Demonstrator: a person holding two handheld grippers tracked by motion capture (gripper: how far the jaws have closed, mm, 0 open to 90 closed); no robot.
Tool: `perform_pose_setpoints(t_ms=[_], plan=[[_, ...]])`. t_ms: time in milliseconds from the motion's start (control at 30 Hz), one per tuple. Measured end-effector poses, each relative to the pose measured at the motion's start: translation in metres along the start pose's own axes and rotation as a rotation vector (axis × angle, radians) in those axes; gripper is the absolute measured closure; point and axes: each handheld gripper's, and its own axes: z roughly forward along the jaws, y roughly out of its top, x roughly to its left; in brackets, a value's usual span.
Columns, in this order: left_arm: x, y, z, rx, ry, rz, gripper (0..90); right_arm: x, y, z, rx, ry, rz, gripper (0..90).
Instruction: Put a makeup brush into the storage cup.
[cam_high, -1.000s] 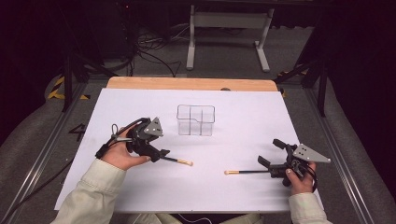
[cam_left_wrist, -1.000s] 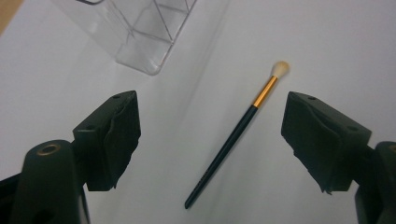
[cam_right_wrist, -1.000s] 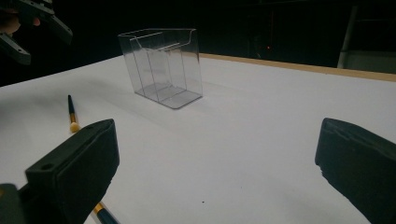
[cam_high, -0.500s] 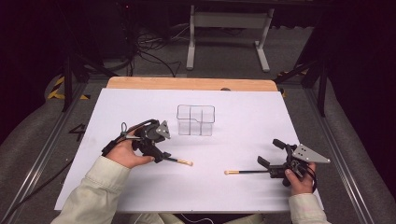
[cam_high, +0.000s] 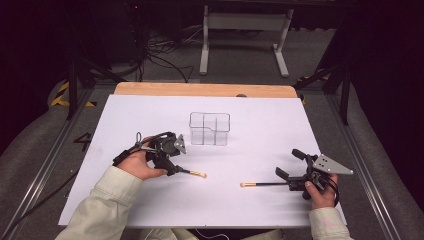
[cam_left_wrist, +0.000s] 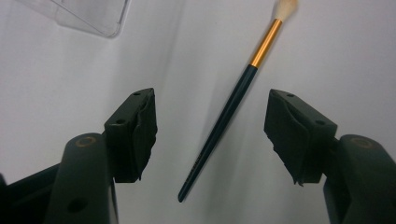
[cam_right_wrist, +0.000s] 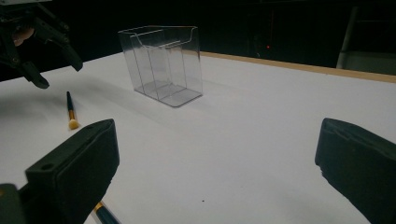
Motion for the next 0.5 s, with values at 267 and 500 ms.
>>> perform_pose_setpoints(t_ms=[267,500], plan=[[0.000,0.003,0.012,0.051,-0.033,0.021,42.2,-0.002,0.000,-0.001,-0.008,0.008,0.022,0.7],[-0.003,0.007,0.019,0.072,-0.044,0.046,45.6,-0.003,0.000,-0.001,-0.009,0.015,0.024,0.9]])
